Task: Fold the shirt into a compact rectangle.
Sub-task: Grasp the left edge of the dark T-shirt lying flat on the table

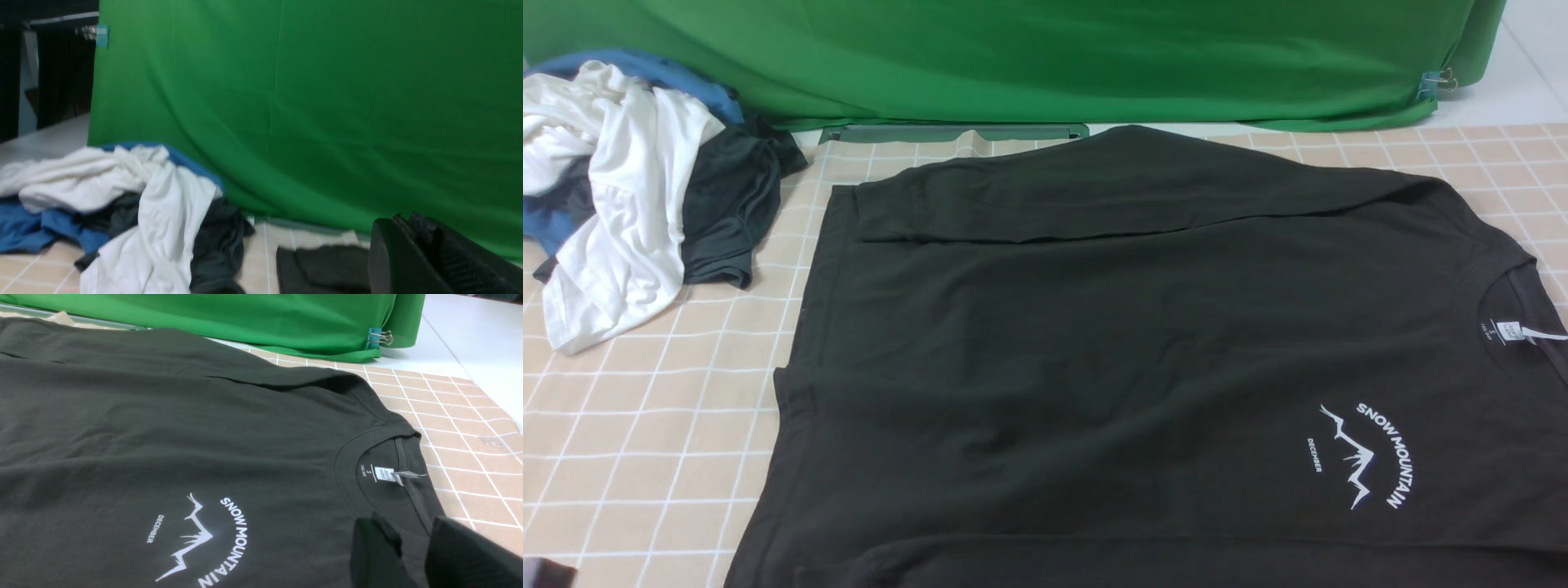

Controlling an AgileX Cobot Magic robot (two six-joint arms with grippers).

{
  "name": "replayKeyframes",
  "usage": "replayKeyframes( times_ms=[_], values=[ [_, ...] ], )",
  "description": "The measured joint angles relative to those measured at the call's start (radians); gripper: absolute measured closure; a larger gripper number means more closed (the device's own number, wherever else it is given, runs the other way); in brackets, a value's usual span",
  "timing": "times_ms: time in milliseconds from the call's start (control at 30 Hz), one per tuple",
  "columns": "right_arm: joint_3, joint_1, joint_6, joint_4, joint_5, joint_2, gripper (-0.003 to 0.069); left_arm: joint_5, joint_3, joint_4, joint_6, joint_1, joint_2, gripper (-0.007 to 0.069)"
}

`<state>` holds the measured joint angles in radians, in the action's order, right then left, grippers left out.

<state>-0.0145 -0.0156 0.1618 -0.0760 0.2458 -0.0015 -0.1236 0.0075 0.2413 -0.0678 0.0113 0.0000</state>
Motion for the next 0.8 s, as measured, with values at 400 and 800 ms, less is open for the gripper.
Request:
replayKeyframes(
  times_ms=[400,800],
  values=[
    [0.000,0.000,-0.004,-0.010,-0.054,0.000,0.0420,-0.429,-0.008,-0.013,0.427,0.000,0.000,0.0602],
    [0.000,-0.001,-0.288,-0.110,-0.353,0.000,0.0420,0.571,-0.583,-0.184,0.385,0.000,0.299,0.0602]
  ],
)
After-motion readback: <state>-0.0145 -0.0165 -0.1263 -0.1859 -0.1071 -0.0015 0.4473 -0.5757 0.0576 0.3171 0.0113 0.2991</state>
